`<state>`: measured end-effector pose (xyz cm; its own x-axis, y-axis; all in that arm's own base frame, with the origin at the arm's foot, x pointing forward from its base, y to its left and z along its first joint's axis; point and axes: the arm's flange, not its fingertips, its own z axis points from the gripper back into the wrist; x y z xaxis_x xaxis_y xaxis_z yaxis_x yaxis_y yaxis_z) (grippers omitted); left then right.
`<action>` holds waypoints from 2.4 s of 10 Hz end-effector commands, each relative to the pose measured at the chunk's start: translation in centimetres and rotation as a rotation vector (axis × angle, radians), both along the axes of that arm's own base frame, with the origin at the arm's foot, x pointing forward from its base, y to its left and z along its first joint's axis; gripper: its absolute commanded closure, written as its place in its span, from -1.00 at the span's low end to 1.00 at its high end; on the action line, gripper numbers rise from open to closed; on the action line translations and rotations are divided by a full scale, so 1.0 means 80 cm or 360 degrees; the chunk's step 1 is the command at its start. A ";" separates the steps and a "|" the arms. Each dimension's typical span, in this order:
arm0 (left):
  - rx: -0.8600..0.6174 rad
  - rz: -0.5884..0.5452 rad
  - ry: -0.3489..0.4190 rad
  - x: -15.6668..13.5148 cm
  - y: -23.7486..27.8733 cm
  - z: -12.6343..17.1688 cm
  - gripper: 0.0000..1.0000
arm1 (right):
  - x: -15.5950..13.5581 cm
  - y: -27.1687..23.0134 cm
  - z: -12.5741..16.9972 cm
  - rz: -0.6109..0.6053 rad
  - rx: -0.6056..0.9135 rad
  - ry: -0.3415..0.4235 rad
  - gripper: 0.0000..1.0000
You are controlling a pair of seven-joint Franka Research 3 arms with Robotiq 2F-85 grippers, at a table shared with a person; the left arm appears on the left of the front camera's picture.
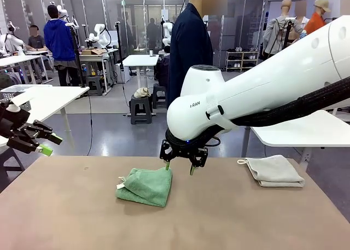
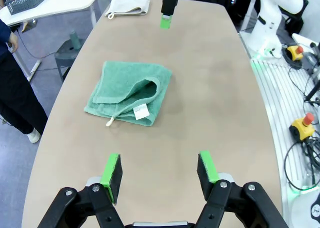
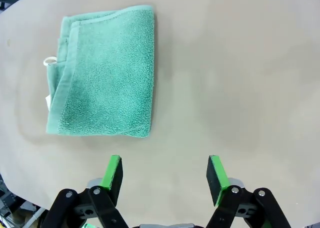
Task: Fold the towels and place them in the basket.
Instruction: Stack the folded Towel with hook on the right side of the table.
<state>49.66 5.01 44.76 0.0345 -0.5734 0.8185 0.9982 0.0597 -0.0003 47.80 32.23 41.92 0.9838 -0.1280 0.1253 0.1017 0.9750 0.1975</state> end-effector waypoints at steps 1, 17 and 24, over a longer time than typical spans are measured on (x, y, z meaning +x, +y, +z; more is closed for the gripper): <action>0.0000 -0.0002 -0.0004 0.000 0.000 0.002 -0.54 | 0.001 0.002 0.002 -0.0013 -0.0017 -0.0004 -0.70; 0.0000 -0.0002 -0.0004 0.000 0.000 0.002 -0.54 | 0.048 0.069 -0.152 -0.0312 0.0048 -0.0225 -0.70; 0.0000 -0.0002 -0.0004 0.000 0.000 0.002 -0.54 | 0.053 0.070 -0.166 -0.0285 0.0085 -0.0250 0.01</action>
